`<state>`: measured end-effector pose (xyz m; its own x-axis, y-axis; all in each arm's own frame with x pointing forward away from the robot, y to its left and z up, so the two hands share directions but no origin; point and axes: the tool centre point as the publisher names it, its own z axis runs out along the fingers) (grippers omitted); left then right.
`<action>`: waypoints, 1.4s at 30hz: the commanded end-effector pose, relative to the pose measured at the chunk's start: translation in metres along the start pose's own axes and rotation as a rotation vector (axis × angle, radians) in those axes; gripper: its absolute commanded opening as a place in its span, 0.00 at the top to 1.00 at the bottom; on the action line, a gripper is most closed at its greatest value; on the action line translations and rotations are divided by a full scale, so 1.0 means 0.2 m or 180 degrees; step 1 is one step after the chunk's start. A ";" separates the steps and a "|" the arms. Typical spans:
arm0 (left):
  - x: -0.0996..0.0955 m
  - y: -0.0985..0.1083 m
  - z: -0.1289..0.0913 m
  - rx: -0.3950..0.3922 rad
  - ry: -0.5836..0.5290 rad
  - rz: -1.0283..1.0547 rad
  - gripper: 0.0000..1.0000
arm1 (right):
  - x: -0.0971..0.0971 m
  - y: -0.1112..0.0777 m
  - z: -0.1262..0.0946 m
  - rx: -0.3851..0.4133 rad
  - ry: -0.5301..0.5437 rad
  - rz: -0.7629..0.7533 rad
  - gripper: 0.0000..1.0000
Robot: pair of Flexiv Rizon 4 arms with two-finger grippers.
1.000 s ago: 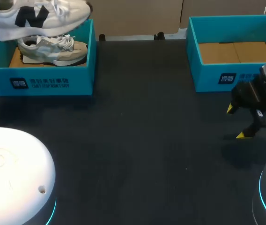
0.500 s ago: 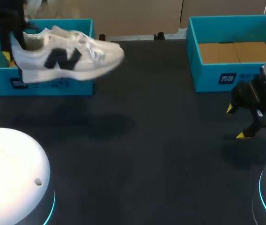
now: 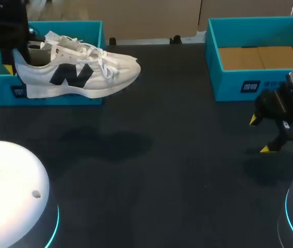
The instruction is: Take the shoe out of the shoebox, open the shoe tongue, remove and reinsert the insole, then place the shoe into the shoebox
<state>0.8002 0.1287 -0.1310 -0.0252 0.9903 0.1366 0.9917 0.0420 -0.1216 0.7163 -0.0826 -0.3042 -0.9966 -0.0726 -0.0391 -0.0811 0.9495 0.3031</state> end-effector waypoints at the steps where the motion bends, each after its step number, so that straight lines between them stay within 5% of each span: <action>1: -0.11 -0.16 0.08 -0.0202 -0.0035 0.0141 1.00 | 0.01 0.00 0.00 0.0007 -0.0006 -0.0003 0.00; 9: -0.42 -0.43 0.24 -0.0465 0.0096 0.0275 1.00 | 0.01 0.00 0.00 0.0007 -0.0006 -0.0003 0.00; 16: -0.63 -0.57 0.37 -0.0553 0.0055 0.0323 1.00 | 0.01 0.00 0.00 0.0007 -0.0006 -0.0003 0.00; 29: -0.63 -0.57 0.37 -0.0553 0.0055 0.0323 1.00 | 0.01 0.00 0.00 0.0007 -0.0006 -0.0003 0.00; 37: -0.86 -0.50 0.58 -0.0617 0.0155 0.0405 1.00 | 0.01 0.00 0.00 0.0007 -0.0006 -0.0003 0.00; 40: -0.97 -0.48 0.69 -0.0466 0.0145 0.0455 1.00 | 0.01 0.00 0.00 0.0007 -0.0006 -0.0003 0.00; 42: -0.97 -0.48 0.69 -0.0466 0.0145 0.0455 1.00 | 0.01 0.00 0.00 0.0007 -0.0006 -0.0003 0.00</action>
<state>0.6814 -0.0279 -0.2646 0.1226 0.9811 0.1494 0.9912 -0.1286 0.0305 0.7163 -0.0826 -0.3041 -0.9966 -0.0727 -0.0392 -0.0812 0.9495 0.3030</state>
